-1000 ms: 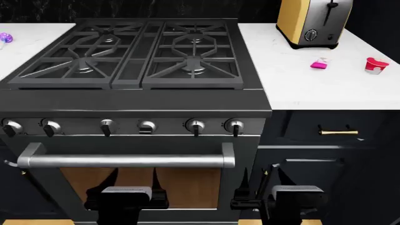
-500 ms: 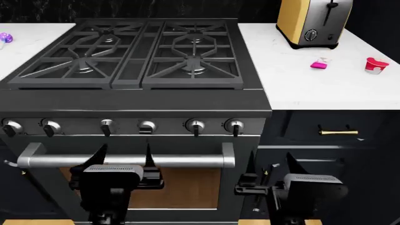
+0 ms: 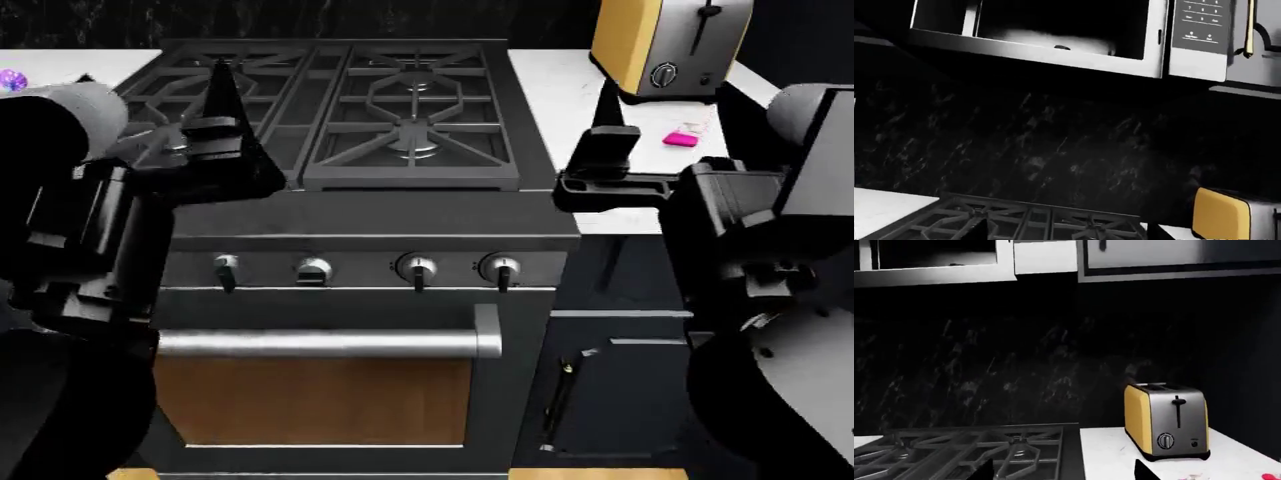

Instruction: Close the microwave door

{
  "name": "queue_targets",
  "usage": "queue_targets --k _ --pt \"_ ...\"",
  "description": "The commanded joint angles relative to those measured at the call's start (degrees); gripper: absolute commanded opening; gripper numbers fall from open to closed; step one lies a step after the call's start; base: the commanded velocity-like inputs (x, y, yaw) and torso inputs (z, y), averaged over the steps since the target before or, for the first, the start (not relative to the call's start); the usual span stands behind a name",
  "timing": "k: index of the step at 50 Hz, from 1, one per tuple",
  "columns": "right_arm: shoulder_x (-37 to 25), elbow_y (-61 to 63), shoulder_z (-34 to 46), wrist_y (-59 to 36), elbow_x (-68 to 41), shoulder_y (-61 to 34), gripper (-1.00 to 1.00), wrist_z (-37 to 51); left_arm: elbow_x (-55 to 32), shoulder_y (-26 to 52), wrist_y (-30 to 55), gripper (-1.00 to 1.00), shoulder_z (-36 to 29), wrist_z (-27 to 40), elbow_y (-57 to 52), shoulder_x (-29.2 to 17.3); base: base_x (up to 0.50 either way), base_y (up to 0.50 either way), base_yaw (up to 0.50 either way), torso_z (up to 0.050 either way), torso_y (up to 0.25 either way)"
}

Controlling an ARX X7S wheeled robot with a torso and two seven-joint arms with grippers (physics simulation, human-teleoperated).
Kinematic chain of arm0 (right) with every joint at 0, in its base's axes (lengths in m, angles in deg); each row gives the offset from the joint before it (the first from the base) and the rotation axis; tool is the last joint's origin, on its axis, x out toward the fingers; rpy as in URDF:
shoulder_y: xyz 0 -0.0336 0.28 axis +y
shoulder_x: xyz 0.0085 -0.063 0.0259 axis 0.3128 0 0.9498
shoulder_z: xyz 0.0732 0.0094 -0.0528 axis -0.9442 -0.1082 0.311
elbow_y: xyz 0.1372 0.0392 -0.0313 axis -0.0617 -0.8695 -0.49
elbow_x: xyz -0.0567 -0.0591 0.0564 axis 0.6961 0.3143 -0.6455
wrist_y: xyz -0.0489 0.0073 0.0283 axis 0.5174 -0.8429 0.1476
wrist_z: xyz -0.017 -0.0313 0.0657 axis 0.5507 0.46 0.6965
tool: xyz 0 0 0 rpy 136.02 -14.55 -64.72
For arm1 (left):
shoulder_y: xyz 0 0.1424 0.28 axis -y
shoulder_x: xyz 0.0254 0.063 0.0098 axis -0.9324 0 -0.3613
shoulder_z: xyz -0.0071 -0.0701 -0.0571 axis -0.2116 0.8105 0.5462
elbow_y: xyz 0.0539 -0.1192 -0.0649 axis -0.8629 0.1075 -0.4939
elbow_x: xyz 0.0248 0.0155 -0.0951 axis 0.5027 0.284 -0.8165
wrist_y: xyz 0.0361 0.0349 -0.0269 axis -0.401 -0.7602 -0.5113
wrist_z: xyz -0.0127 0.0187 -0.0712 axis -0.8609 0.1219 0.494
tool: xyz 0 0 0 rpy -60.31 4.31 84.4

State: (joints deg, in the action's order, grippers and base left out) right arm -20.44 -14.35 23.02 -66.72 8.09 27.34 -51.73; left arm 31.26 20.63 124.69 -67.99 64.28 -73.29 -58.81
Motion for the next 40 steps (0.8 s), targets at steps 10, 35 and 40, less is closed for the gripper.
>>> queue_targets --k 10,35,40 --pt "-21.4 -8.9 0.2 -10.3 -64.5 -43.0 1.0 46.3 -62.5 31.1 15.0 1.0 20.5 42.1 4.9 -10.4 0.0 0.0 0.0 0.0 0.0" --pt "-25.6 -14.3 6.4 -5.8 -69.5 -62.2 1.0 47.9 -81.0 45.2 3.0 1.0 15.3 58.8 11.1 -23.9 0.0 0.0 0.0 0.0 0.0" --pt "-25.7 -14.7 7.5 -5.7 -69.0 -63.7 1.0 48.3 -81.6 46.0 2.0 1.0 14.9 59.2 11.4 -24.6 -0.05 0.0 0.0 0.0 0.0"
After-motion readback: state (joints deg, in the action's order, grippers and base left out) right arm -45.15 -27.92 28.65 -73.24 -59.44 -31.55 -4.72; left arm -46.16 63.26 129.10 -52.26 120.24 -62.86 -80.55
